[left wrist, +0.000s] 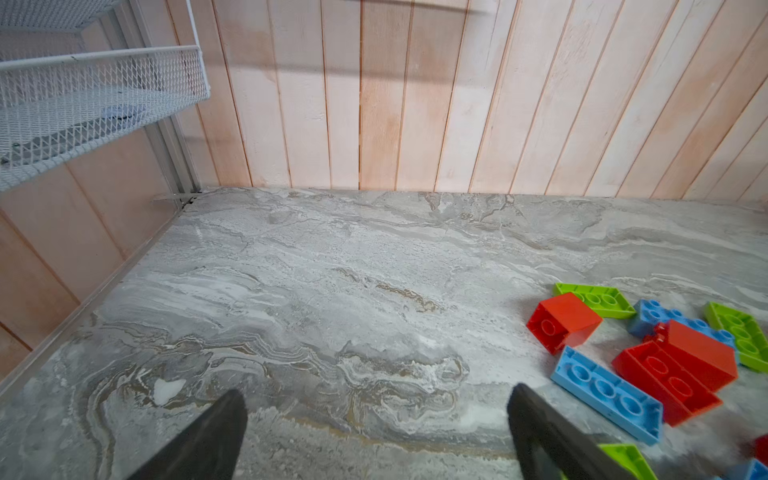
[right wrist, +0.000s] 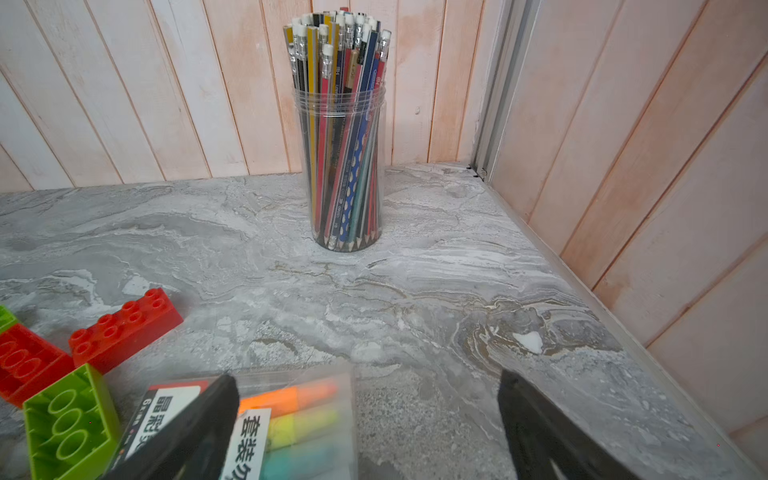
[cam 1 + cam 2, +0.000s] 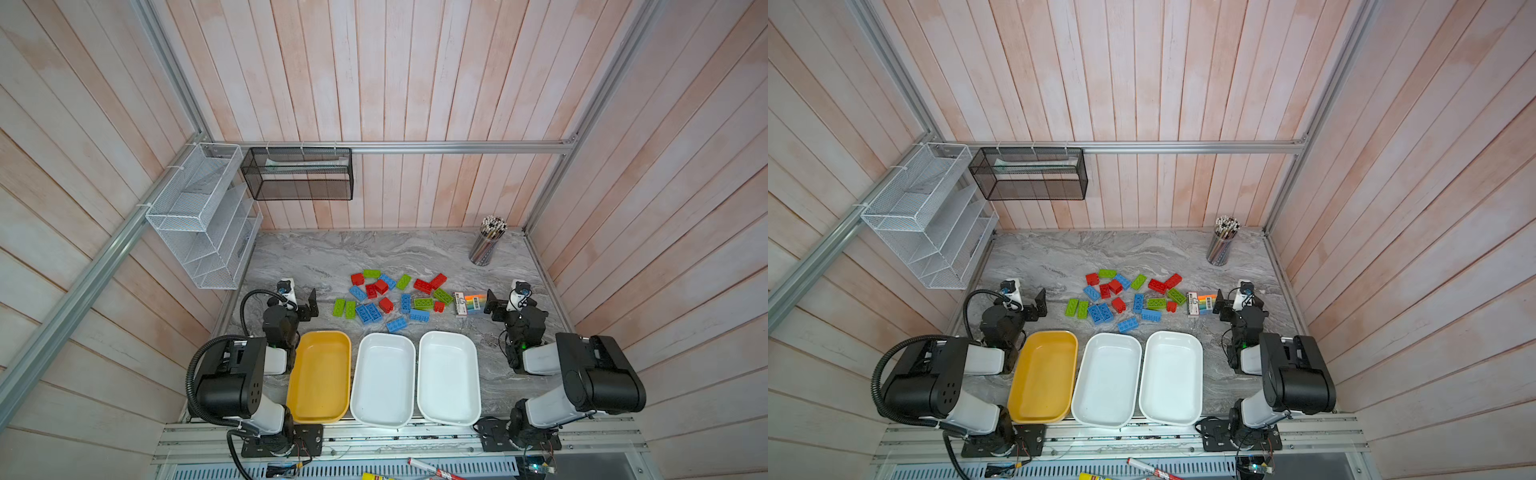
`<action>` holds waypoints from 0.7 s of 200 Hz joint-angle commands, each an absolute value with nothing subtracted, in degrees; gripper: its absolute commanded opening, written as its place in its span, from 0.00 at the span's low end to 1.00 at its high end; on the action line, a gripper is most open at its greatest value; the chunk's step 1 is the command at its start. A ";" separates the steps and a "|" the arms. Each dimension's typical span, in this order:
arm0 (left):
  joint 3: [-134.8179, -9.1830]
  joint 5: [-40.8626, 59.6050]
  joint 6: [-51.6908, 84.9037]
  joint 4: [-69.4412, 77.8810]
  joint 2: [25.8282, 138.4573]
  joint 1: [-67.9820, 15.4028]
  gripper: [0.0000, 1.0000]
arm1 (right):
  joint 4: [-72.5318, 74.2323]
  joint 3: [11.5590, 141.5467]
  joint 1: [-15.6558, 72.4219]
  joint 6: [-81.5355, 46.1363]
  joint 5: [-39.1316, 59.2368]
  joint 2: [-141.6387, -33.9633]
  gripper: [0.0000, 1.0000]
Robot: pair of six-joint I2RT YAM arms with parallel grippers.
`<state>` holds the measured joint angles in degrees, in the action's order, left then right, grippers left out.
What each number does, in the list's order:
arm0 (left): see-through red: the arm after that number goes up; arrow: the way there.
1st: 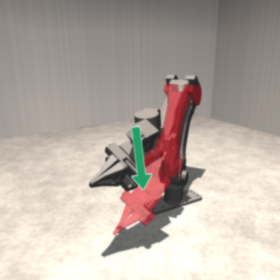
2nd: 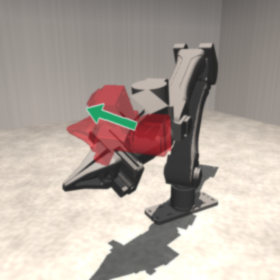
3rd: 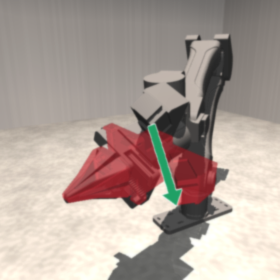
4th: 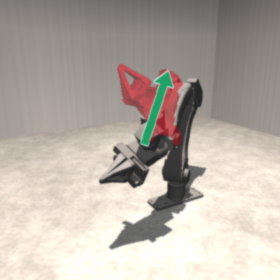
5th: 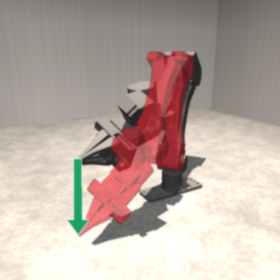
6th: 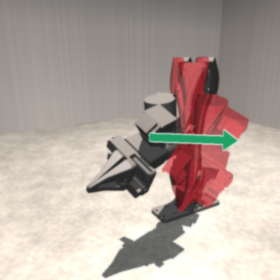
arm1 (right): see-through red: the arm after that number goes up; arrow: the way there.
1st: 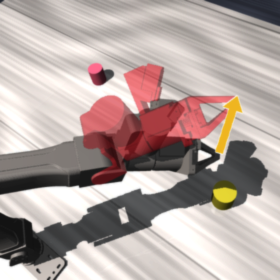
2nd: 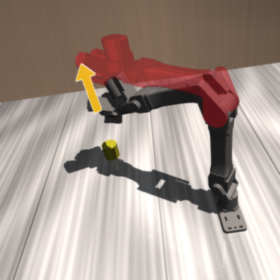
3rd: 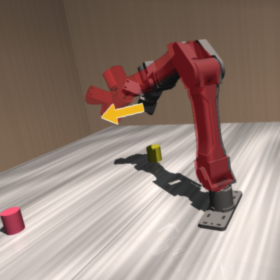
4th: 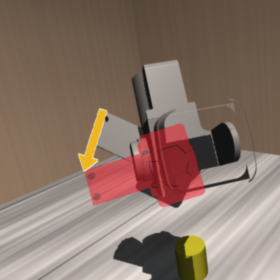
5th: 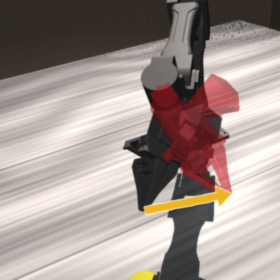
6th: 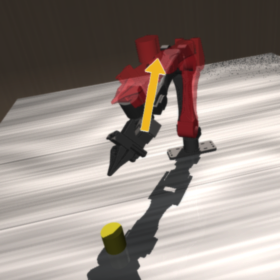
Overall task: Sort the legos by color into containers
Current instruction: 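Raise both arms from rest and move grippers over the brick pile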
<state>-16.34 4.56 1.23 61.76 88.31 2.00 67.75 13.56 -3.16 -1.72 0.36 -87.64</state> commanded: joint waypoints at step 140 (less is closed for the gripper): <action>-17.12 4.68 0.78 62.49 88.34 2.28 1.00 | 68.91 14.15 -3.23 -2.20 1.02 -87.15 0.98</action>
<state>-16.34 4.21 1.21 61.76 88.31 2.02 67.75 13.56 -3.16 -1.74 0.36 -87.64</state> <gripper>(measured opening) 0.998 0.980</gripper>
